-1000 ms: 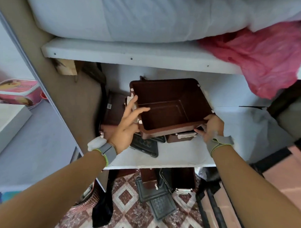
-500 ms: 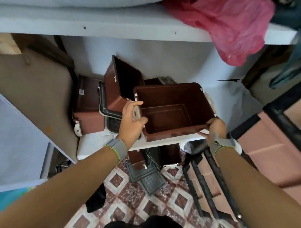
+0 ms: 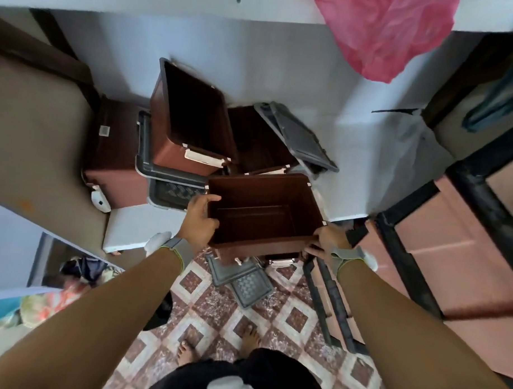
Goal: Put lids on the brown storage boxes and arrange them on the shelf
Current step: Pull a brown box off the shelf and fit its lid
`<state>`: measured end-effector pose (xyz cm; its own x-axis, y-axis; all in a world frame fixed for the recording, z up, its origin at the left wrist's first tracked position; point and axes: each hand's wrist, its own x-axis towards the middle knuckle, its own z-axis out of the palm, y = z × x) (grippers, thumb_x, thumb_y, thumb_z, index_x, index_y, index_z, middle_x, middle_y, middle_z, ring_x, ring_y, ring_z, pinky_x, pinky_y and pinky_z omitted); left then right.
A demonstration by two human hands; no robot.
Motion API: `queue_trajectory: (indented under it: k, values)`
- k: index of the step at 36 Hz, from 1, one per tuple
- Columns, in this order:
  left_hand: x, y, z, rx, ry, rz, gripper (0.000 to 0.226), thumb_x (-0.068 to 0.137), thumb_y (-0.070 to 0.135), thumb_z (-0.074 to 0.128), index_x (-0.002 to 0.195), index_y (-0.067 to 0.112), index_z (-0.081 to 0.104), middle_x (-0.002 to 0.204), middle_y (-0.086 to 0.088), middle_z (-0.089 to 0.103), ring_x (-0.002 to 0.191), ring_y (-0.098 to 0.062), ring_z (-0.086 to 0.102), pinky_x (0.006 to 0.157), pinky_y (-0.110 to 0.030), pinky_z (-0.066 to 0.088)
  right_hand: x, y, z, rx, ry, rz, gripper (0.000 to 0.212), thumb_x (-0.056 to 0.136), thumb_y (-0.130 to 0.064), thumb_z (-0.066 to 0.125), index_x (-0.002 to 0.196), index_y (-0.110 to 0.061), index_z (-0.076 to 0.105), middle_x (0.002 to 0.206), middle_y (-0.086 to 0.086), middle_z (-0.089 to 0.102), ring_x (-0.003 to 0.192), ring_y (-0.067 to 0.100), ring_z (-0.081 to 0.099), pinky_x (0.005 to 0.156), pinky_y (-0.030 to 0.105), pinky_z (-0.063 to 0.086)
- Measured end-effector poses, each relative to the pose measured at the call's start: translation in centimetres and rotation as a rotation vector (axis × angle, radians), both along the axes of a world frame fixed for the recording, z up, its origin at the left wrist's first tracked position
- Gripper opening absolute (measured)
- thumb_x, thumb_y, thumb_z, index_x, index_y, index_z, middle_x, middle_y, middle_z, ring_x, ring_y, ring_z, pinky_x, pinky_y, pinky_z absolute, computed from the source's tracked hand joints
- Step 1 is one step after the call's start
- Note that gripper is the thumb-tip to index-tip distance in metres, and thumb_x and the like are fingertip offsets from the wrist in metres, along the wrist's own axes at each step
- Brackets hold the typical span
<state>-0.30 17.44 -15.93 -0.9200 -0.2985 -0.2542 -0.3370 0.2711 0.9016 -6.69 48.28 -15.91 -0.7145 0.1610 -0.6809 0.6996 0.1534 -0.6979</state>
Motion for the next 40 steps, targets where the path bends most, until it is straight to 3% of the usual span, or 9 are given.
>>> queue_trajectory:
  k: [3,5,7,9,12,17,23,30,40]
  values:
    - [-0.8,0.4,-0.4,-0.201,-0.060,-0.006,0.065,0.074,-0.020,0.049,0.122,0.023,0.058,0.154,-0.015,0.026,0.142,-0.031,0.036,0.110,-0.029,0.037,-0.9,0.4,-0.8,-0.197,-0.173,-0.045,0.013,0.105,-0.011,0.039,0.104,-0.009,0.052,0.102,0.013,0.054,0.093,0.032,0.058,0.098,0.055,0.047]
    - [-1.0,0.9,-0.7,-0.302,-0.114,-0.005,0.065,0.077,-0.016,0.047,0.130,0.020,0.058,0.159,-0.016,0.020,0.143,-0.031,0.036,0.102,-0.018,0.033,-1.6,0.2,-0.3,-0.123,-0.254,0.091,0.011,0.105,-0.014,0.041,0.105,-0.010,0.051,0.109,0.016,0.052,0.078,0.029,0.057,0.091,0.051,0.046]
    - [-1.3,1.5,-0.7,-0.375,-0.150,0.017,0.067,0.078,-0.012,0.046,0.135,0.021,0.055,0.152,-0.018,0.028,0.132,-0.037,0.047,0.098,-0.022,0.037,-2.5,-0.1,0.5,0.098,-0.254,0.256,0.017,0.099,-0.017,0.054,0.114,-0.008,0.054,0.123,0.019,0.056,0.077,0.026,0.062,0.084,0.045,0.053]
    - [-1.5,2.0,-0.6,-0.419,-0.195,0.021,0.068,0.079,-0.009,0.046,0.138,0.024,0.053,0.143,-0.017,0.034,0.114,-0.040,0.056,0.097,-0.030,0.044,-3.4,-0.1,1.3,0.292,-0.195,0.395,0.052,0.090,-0.041,0.067,0.126,-0.005,0.057,0.128,0.016,0.060,0.095,0.029,0.068,0.086,0.041,0.056]
    - [-1.9,2.4,-0.7,-0.449,-0.271,-0.010,0.067,0.082,-0.004,0.045,0.138,0.031,0.049,0.134,-0.016,0.036,0.096,-0.042,0.059,0.086,-0.035,0.050,-5.9,0.9,2.5,0.399,-0.144,0.501,0.081,0.083,-0.071,0.058,0.128,-0.004,0.061,0.123,0.015,0.064,0.105,0.028,0.063,0.085,0.031,0.047]
    - [-2.9,2.1,-1.1,-0.502,-0.353,-0.045,0.060,0.082,0.002,0.045,0.131,0.038,0.046,0.131,-0.013,0.036,0.083,-0.035,0.053,0.074,-0.032,0.045,-11.2,1.6,4.6,0.707,0.028,0.530,0.054,0.091,-0.056,0.057,0.099,-0.003,0.062,0.120,0.017,0.068,0.111,0.032,0.065,0.081,0.031,0.045]
    - [-4.5,1.4,-1.1,-0.553,-0.443,-0.095,0.054,0.088,0.006,0.045,0.133,0.035,0.046,0.133,-0.015,0.033,0.099,-0.043,0.059,0.095,-0.041,0.051,-15.3,-0.8,5.7,0.782,0.365,0.788,0.026,0.093,-0.026,0.056,0.083,-0.004,0.068,0.090,0.016,0.065,0.100,0.035,0.066,0.075,0.029,0.043]
    - [-5.0,1.1,-1.1,-0.570,-0.500,-0.140,0.055,0.087,0.006,0.044,0.134,0.034,0.044,0.133,-0.014,0.034,0.109,-0.043,0.055,0.103,-0.045,0.047,-18.0,-5.0,4.7,0.822,0.574,0.888,0.053,0.090,-0.037,0.064,0.135,-0.012,0.049,0.136,0.014,0.050,0.117,0.036,0.056,0.093,0.036,0.046]
    - [-4.7,-0.3,-1.1,-0.374,-0.467,-0.187,0.057,0.085,0.001,0.056,0.114,0.049,0.050,0.120,-0.012,0.038,0.098,-0.041,0.058,0.085,-0.043,0.058,-19.3,-6.2,4.1,0.968,0.734,1.037,0.024,0.087,-0.028,0.058,0.103,-0.015,0.045,0.109,0.014,0.053,0.086,0.041,0.063,0.061,0.035,0.040]
